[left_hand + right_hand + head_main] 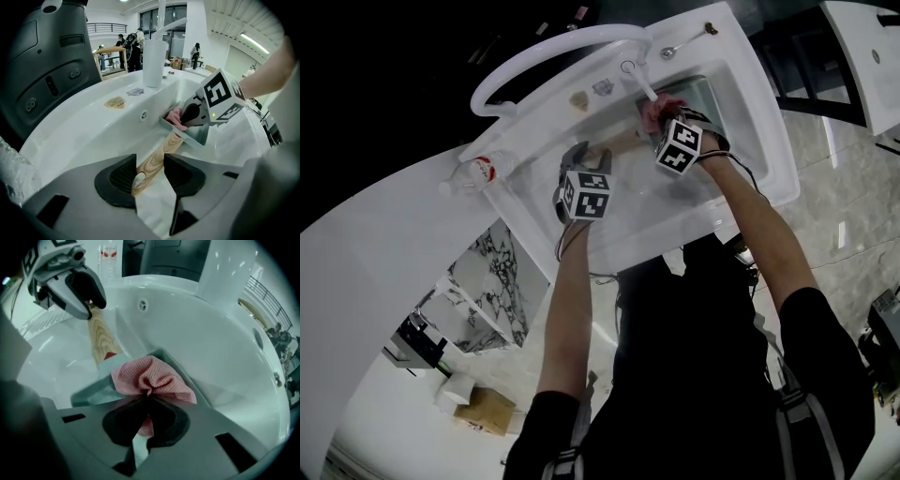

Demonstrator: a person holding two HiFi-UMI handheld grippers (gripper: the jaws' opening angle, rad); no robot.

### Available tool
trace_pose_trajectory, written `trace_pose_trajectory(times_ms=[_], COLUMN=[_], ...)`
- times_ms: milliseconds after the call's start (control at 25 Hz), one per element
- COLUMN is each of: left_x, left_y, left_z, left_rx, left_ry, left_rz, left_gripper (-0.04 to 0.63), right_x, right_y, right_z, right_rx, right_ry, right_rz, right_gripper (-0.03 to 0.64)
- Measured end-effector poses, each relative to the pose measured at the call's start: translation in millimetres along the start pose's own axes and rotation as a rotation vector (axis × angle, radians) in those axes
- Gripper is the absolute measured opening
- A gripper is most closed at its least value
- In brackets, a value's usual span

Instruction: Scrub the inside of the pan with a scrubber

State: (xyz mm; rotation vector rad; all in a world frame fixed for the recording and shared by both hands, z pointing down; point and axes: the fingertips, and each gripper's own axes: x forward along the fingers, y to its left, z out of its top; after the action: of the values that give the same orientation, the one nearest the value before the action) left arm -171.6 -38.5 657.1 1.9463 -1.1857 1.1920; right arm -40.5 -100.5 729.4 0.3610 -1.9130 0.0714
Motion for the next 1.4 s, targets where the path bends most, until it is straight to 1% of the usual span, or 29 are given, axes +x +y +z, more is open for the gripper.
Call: trace_pose_trajectory(times_ms=[160,280,400,440,520,600,640,720,960,1040,1120,1200,1280,1360,1400], left_x=[0.0,0.3,0.4,0.5,0.2,-0.1,-0.1,0.2,0.5,0.4,0.1,0.0,0.1,0.3,0.3], left_y=[0.0,-0.3,-1.0,-1.0,-0.5,0.1,0.0,-0.2,-0.2,-0.1,-0.4,-0.6,-0.9,-0.7,-0.2], left_z=[0.3,0.3,0.4,0.3,0.2,-0.1,-0.3,-0.4,0.1,0.1,0.3,0.7,0.6,0.6,0.5], left_rx=[-0.002,-0.002,-0.003,-0.004,-0.003,0.000,0.000,0.001,0.000,0.000,0.000,0.000,0.000,-0.001,-0.001], left_ry=[-0.001,0.000,0.000,0.000,-0.001,-0.002,-0.003,-0.004,-0.005,-0.005,-0.005,-0.006,-0.004,-0.002,-0.002], left_rz=[0.002,0.000,-0.001,-0.001,0.001,0.005,0.006,0.004,0.002,0.001,0.002,0.004,0.004,0.002,0.002], left_gripper=[0.190,0.190,0.190,0.190,0.190,0.190,0.190,0.190,0.190,0.190,0.190,0.190,0.190,0.190,0.190], right_x=[-0.5,-0.8,-2.8,-3.9,-6.4,-8.2,-8.7,-8.4,-3.4,-2.8,-5.3,-7.6,-8.3,-9.5,-9.9], right_y=[-19.3,-40.9,-60.4,-62.9,-60.0,-49.9,-43.9,-31.5,4.5,17.6,30.9,43.4,50.4,48.0,43.2], right_z=[-28.0,-46.9,-69.2,-76.4,-87.4,-89.0,-85.8,-72.7,-19.6,-7.1,1.1,1.7,-4.6,-14.9,-21.2], right_rx=[-0.032,-0.011,0.020,0.020,0.022,0.043,0.057,0.078,0.070,0.041,-0.035,-0.112,-0.156,-0.164,-0.155], right_ry=[0.076,0.151,0.252,0.292,0.369,0.393,0.379,0.314,0.087,0.024,-0.018,-0.032,-0.015,0.046,0.087], right_rz=[-0.081,-0.159,-0.241,-0.255,-0.253,-0.227,-0.213,-0.179,-0.063,-0.017,0.023,0.067,0.112,0.137,0.131], right_gripper=[0.021,0.021,0.021,0.021,0.021,0.021,0.021,0.021,0.021,0.021,0.021,0.021,0.021,0.021,0.021])
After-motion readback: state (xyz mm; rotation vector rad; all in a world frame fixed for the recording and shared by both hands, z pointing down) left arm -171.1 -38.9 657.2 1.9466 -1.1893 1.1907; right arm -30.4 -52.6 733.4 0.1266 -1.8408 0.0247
